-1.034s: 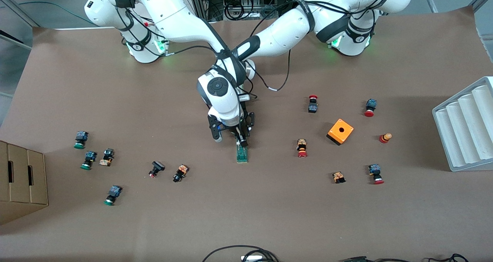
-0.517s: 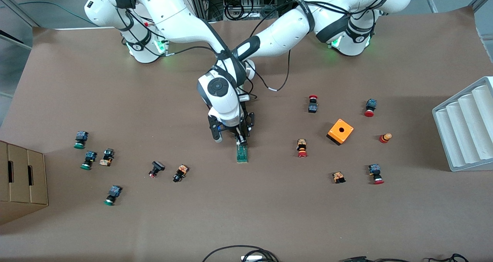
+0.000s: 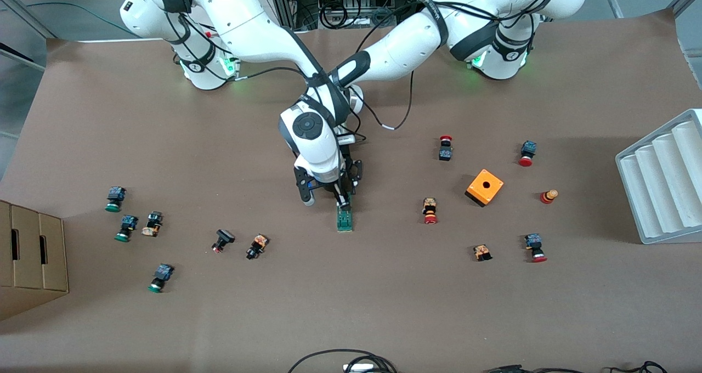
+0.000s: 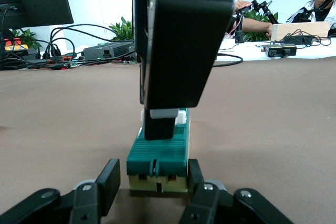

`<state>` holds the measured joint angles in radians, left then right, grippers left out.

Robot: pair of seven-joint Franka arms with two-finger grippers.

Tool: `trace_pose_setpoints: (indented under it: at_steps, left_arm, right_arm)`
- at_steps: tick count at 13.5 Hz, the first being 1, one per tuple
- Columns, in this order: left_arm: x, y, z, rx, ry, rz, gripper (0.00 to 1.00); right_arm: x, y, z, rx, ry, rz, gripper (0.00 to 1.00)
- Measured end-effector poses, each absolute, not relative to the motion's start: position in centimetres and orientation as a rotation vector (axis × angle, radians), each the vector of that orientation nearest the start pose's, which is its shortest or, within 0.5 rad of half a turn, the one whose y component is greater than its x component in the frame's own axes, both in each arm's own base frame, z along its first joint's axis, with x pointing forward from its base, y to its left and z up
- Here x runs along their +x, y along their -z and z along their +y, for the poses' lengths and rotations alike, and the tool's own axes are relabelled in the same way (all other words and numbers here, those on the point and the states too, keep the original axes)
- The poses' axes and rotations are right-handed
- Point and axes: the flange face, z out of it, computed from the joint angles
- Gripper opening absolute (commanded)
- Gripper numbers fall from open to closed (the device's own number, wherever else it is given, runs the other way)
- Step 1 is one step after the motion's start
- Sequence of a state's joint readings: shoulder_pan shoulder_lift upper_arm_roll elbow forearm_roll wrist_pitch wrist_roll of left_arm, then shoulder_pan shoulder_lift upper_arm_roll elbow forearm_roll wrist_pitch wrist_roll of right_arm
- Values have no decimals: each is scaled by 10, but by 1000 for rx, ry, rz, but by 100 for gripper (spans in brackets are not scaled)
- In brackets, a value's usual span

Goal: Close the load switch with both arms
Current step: 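Push the white lever shut with the right gripper while the left gripper holds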

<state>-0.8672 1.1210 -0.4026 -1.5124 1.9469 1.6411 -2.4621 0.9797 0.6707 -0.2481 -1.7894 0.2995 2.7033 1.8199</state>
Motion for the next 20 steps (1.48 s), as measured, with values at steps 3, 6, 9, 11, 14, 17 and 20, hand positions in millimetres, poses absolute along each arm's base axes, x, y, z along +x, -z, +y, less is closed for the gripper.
trace_pose_setpoints:
  at_steps: [3,6,9,11,14,17,20]
  left_arm:
    - [324,-42,-584,-2343,1892,-126,59]
    - [324,-42,-584,-2343,1892,-126,58]
    - [324,-42,-584,-2343,1892,-126,58]
    - [324,-42,-584,-2343,1892,-126,58]
    - [324,-42,-584,-2343,1892,-125,58]
    - [324,-42,-584,-2342,1892,-123,58]
    - [324,-42,-584,-2342,1892,-122,58]
  right_arm:
    - [502,-214,459,-2325,96,1685,43]
    - [502,-213,459,-2330,95,1681,41]
    - [503,-214,459,-2330,91,1684,40]
    - [504,-215,458,-2327,84,1691,39]
    - [505,-217,458,-2326,73,1697,39]
    - [508,-222,458,-2326,64,1706,38]
    - [515,-234,456,-2312,57,1710,31]
